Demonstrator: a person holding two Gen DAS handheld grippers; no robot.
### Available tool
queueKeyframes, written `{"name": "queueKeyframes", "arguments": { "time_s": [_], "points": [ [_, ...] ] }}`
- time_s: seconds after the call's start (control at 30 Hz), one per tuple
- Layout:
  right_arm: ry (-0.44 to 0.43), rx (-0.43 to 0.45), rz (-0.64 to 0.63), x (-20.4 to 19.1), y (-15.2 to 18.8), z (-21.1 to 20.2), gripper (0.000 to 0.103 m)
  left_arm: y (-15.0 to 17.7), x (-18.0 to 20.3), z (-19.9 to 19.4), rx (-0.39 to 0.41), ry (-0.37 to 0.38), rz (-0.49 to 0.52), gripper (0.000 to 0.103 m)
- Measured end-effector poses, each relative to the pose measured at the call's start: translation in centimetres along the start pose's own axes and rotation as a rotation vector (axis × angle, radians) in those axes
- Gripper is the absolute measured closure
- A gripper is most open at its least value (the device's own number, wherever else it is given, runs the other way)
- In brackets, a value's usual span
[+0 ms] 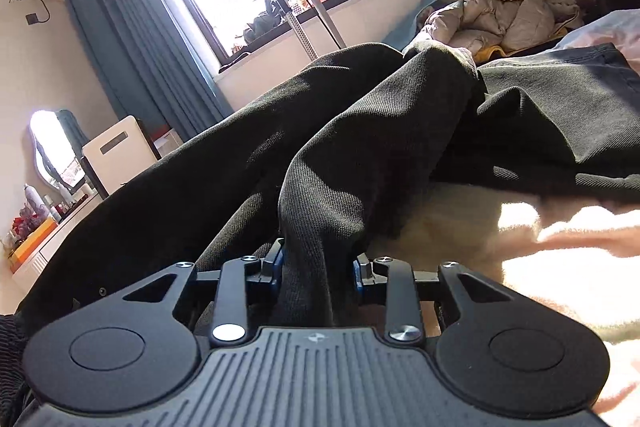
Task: Fold clothes
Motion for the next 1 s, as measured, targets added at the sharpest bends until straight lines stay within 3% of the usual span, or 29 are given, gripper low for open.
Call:
{"name": "queueKeyframes", "arguments": {
  "time_s": [0.27,0.4,0.57,0.7,0.77,0.83,0.9,1.0],
  "points": [
    [-0.017,-0.003,-0.020,-0.8,0.4,0.0,0.011,1.3,-5.1,-9.4,0.156,0.170,-0.195,0.086],
    [-0.020,0.016,-0.030,-1.2,0.0,-0.8,0.011,5.0,-6.5,-14.5,0.129,0.241,-0.268,0.086],
    [-0.017,0.015,-0.033,-1.4,0.0,-1.2,0.011,9.6,-7.5,-16.6,0.070,0.270,-0.308,0.085],
    [-0.022,0.011,-0.034,-1.6,0.1,-1.4,0.011,8.9,-7.5,-16.8,0.091,0.250,-0.283,0.073],
    [-0.023,0.017,-0.043,-1.8,0.0,-1.6,0.011,8.3,-6.9,-17.3,0.115,0.229,-0.234,0.059],
    [-0.024,0.021,-0.034,-1.7,-0.2,-1.7,0.011,7.6,-6.1,-18.0,0.170,0.195,-0.175,0.032],
    [-0.032,0.020,-0.007,-1.4,-0.3,-1.7,0.011,6.5,-4.8,-18.1,0.220,0.176,-0.127,0.031],
    [-0.036,0.011,0.007,-1.3,-0.2,-1.5,0.011,4.7,-2.3,-17.0,0.223,0.207,-0.092,0.031]
  ]
}}
Point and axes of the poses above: each gripper's, at about its wrist camera, not at the fingertips, and z roughly the way its jaws point, x to its right, y to its underside, the point moved 9 cm from there along z, roughly the way its jaws point, and after that the axes turned 9 degrees about z, right-handed, at the moved point
